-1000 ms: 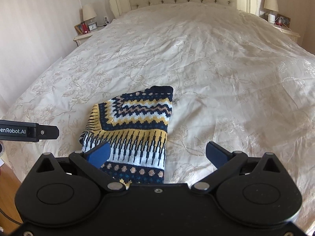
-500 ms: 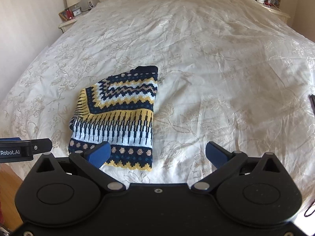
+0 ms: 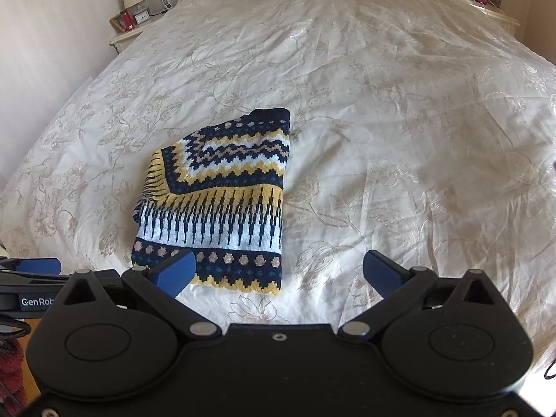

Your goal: Fold small clothes

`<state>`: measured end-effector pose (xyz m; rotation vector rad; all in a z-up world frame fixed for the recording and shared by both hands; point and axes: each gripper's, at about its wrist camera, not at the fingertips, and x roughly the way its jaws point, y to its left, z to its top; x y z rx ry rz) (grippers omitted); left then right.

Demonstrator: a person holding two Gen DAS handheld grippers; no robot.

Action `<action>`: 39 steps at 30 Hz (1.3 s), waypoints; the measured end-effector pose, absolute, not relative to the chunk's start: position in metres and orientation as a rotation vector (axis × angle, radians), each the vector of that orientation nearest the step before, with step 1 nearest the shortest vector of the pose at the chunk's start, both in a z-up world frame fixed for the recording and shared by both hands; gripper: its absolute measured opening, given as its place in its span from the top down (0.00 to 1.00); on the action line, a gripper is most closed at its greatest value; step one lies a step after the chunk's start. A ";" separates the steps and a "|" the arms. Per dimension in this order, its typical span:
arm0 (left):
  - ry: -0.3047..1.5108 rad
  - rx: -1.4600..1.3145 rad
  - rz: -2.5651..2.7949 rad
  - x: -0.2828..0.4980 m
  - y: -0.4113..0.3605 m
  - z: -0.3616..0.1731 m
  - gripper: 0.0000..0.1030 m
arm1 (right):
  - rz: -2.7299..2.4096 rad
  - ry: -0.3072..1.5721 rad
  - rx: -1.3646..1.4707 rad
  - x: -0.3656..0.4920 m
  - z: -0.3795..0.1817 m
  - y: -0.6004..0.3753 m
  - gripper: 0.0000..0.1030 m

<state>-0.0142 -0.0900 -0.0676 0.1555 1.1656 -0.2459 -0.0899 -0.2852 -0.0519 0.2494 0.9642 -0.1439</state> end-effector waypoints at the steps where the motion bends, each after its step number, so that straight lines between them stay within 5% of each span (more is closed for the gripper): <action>1: 1.171 0.155 -0.248 -0.014 -0.090 -0.069 0.16 | -0.145 0.965 0.249 -0.090 -0.052 -0.285 0.01; 39: 1.202 0.159 -0.219 -0.010 -0.086 -0.081 0.16 | -0.197 1.061 0.242 -0.079 -0.071 -0.281 0.01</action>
